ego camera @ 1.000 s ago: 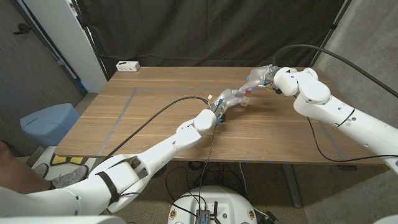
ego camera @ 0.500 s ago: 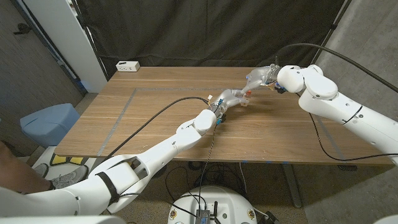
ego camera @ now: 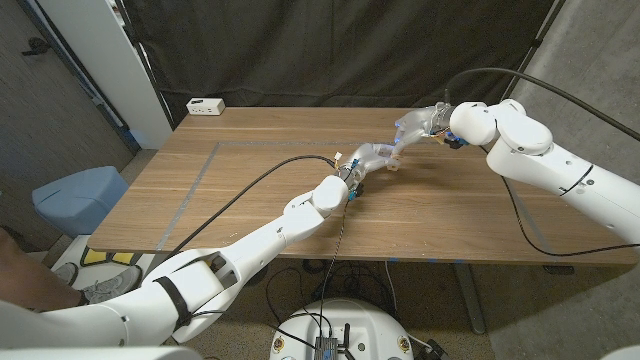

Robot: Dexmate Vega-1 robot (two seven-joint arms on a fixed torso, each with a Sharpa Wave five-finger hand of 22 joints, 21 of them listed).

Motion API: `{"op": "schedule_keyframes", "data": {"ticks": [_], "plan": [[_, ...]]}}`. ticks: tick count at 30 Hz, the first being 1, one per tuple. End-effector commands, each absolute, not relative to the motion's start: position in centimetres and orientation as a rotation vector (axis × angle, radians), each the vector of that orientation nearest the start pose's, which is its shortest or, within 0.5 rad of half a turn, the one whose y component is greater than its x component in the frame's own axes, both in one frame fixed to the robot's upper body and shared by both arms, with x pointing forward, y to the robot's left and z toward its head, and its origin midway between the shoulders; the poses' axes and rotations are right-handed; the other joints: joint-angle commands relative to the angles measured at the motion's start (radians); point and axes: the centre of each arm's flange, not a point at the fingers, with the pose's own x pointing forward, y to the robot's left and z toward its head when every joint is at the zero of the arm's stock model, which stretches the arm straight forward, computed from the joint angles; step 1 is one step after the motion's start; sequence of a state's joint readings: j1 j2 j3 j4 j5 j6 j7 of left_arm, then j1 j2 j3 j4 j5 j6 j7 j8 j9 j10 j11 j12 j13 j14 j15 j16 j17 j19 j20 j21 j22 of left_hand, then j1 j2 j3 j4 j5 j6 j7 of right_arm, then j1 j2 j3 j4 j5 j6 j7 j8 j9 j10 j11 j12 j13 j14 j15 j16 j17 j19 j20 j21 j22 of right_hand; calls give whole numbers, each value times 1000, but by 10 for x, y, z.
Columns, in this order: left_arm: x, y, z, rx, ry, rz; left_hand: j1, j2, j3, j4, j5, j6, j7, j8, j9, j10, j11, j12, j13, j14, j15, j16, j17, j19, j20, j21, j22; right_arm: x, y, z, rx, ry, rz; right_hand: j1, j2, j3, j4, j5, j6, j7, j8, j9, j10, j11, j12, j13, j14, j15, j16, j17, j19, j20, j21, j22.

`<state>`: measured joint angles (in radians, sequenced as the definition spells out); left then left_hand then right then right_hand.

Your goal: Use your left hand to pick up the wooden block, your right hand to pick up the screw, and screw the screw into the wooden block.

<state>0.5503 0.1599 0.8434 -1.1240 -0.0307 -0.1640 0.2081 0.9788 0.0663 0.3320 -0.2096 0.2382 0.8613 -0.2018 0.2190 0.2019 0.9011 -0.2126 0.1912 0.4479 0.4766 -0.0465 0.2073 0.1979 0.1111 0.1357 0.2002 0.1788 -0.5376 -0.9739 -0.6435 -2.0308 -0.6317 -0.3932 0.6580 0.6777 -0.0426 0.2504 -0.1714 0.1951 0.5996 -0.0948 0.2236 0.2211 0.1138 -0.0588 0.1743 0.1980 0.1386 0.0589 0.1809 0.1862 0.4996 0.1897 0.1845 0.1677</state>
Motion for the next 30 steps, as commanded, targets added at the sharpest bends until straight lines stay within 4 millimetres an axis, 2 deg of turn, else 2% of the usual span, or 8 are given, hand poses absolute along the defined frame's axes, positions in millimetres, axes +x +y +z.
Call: {"op": "schedule_keyframes", "data": {"ticks": [1, 8, 15, 23, 30], "plan": [[652, -16, -20, 543, -669, -399, -31, 59, 64, 56, 4, 34, 35, 4, 6, 18, -5, 41, 105, 12, -76, 2, 1, -2, 3, 5, 4, 549, -231, 113, -1781, -280, 143, 30, -5, 9, -10, -2, 2, -7, 1, 4, -7, 0, 5, 2, -7, -3, 4, 0, -2, 1, -1, 2], [650, -16, -21, 544, -671, -399, -32, 59, 65, 56, 4, 33, 36, 3, 6, 18, -5, 42, 105, 12, -75, 2, 1, -2, 4, 5, 4, 547, -232, 111, -1778, -278, 122, 57, -14, 18, -11, -4, 20, 6, 14, 9, 0, -3, 12, 2, -3, -4, 8, 0, 0, -4, 1, 2], [649, -16, -23, 541, -669, -400, -32, 60, 66, 56, 4, 34, 37, 3, 6, 17, -5, 41, 106, 12, -75, 3, 1, -2, 5, 5, 4, 546, -229, 109, -1778, -291, 108, 80, -22, 28, -2, -8, 83, 20, 46, 18, 35, -3, 26, 2, 14, -12, 16, 0, 9, -14, 5, 2], [648, -16, -24, 538, -668, -397, -33, 60, 67, 56, 4, 34, 36, 3, 6, 17, -5, 41, 105, 12, -74, 3, 1, -2, 4, 5, 4, 546, -228, 109, -1773, -306, 96, 101, -14, 44, 3, -7, 153, 19, 81, 27, 61, -7, 31, 1, 31, -21, 22, 2, 17, -22, 7, 2], [647, -16, -24, 539, -670, -399, -35, 61, 68, 57, 4, 35, 35, 4, 6, 17, -5, 41, 105, 11, -74, 3, 2, -2, 6, 5, 4, 546, -229, 107, -1773, -308, 84, 117, -9, 55, 2, -7, 174, 15, 94, 31, 78, -14, 34, 1, 41, -25, 25, 2, 26, -25, 9, 2]]}}
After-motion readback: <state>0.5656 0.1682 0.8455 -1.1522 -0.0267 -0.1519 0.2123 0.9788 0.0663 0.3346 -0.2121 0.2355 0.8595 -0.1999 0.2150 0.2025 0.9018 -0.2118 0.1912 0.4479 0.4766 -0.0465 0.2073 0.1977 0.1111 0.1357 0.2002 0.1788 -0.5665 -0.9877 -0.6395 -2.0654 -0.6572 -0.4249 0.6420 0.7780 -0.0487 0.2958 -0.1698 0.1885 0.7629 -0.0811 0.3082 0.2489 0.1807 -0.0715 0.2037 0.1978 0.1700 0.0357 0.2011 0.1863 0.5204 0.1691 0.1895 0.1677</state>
